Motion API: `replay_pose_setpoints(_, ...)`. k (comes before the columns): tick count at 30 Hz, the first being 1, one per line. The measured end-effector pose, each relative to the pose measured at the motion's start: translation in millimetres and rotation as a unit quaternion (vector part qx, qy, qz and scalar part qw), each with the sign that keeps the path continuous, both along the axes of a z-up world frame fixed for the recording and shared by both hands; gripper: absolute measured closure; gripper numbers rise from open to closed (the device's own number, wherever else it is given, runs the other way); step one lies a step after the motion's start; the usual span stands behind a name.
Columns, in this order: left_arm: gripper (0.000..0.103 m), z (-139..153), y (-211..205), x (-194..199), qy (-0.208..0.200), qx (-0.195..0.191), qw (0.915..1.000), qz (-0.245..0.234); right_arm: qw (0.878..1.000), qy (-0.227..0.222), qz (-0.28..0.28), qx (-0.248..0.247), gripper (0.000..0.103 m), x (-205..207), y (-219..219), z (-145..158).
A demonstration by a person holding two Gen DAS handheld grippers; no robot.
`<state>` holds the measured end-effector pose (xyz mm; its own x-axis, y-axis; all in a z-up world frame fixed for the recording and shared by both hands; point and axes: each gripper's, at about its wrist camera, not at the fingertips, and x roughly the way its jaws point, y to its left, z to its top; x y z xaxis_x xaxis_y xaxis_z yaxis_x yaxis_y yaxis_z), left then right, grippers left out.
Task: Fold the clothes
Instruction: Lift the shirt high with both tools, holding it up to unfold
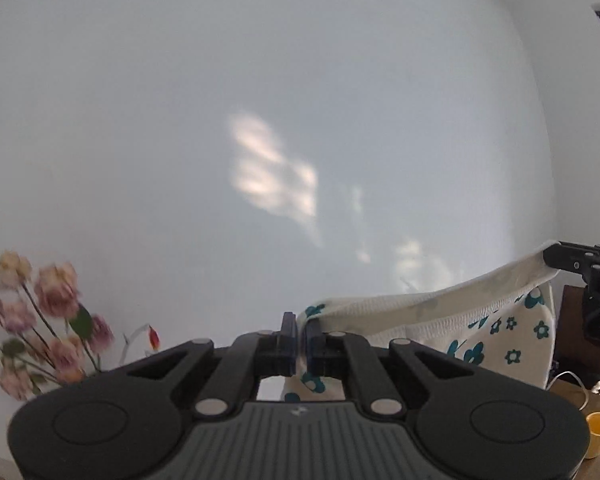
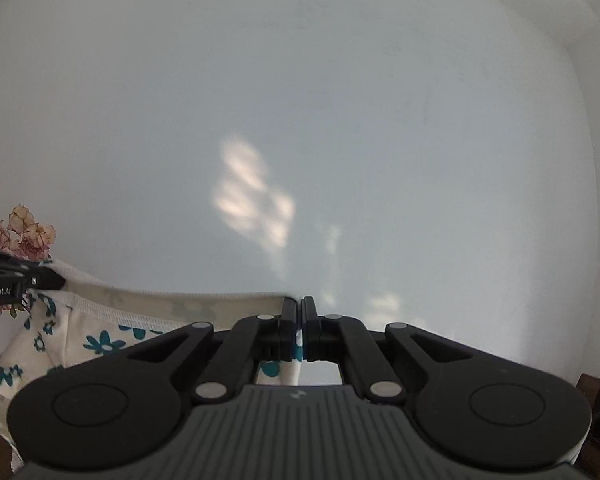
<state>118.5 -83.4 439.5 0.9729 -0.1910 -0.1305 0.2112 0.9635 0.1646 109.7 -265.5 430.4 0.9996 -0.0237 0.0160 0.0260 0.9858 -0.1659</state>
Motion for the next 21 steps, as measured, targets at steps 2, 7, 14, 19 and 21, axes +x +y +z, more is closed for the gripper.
replay_pose_setpoints(2,0.100,5.5,-15.2,-6.4,-0.019,0.065,0.9973,0.027,0.998,0.025,-0.012,-0.057,0.102,7.5,17.6,1.8)
replay_pose_setpoints(7,0.100,-17.0,-36.0,-17.7,-0.046,0.183,0.9807,0.049,0.982,0.061,-0.009,-0.176,0.102,15.6,47.9,-23.7)
replay_pose_setpoints(14,0.100,-28.8,-24.3,-15.6,-0.066,0.209,0.9734,0.064,0.978,0.044,0.009,-0.202,0.102,14.0,64.5,-28.0)
replay_pose_setpoints(19,0.099,-19.4,-19.3,-23.3,-0.093,0.213,0.9706,0.064,0.982,-0.004,0.002,-0.189,0.102,9.4,63.2,-9.5)
replay_pose_setpoints(21,0.099,-12.9,-17.1,-31.6,-0.093,0.204,0.9736,0.044,0.984,-0.023,0.000,-0.179,0.102,6.9,58.8,0.3)
